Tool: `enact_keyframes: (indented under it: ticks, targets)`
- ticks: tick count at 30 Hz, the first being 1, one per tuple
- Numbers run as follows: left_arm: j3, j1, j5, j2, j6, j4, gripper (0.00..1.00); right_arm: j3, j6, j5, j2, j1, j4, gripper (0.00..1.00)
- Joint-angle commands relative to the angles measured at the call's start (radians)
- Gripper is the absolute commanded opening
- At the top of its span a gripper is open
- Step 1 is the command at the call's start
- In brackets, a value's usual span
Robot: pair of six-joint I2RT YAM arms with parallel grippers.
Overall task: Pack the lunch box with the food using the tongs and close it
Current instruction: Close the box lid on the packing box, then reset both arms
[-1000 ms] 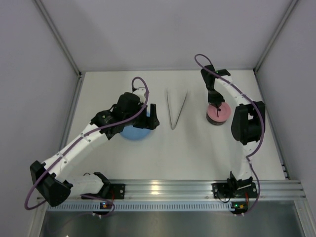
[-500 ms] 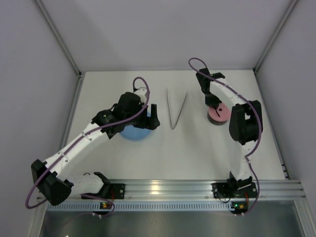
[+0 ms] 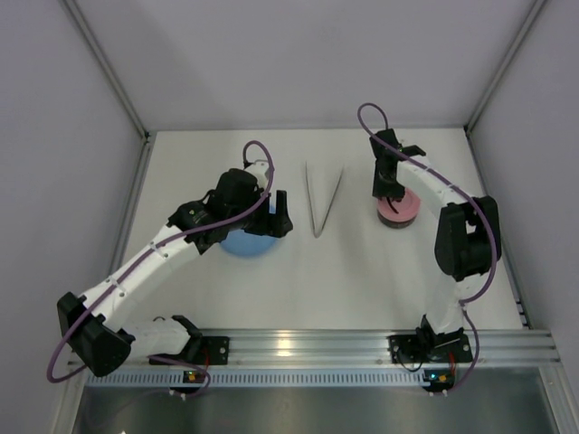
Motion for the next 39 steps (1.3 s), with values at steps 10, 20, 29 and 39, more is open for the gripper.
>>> enact_keyframes:
  ticks: [10,20,29,39]
  targets:
    - [0.022,0.003,0.001,0.015,0.010,0.010,0.85,0.022,0.042,-0.079,-0.056,0.008,-0.030,0.46]
    - [0.031,0.003,0.009,0.031,0.010,0.011,0.85,0.051,0.051,-0.027,-0.136,0.003,-0.083,0.50]
    - [0.046,0.003,-0.013,0.048,-0.006,0.011,0.85,0.048,0.012,-0.139,-0.243,0.003,-0.031,0.53]
    - [0.174,0.003,-0.158,0.135,-0.035,0.001,0.86,0.028,-0.028,-0.389,-0.473,0.006,0.212,1.00]
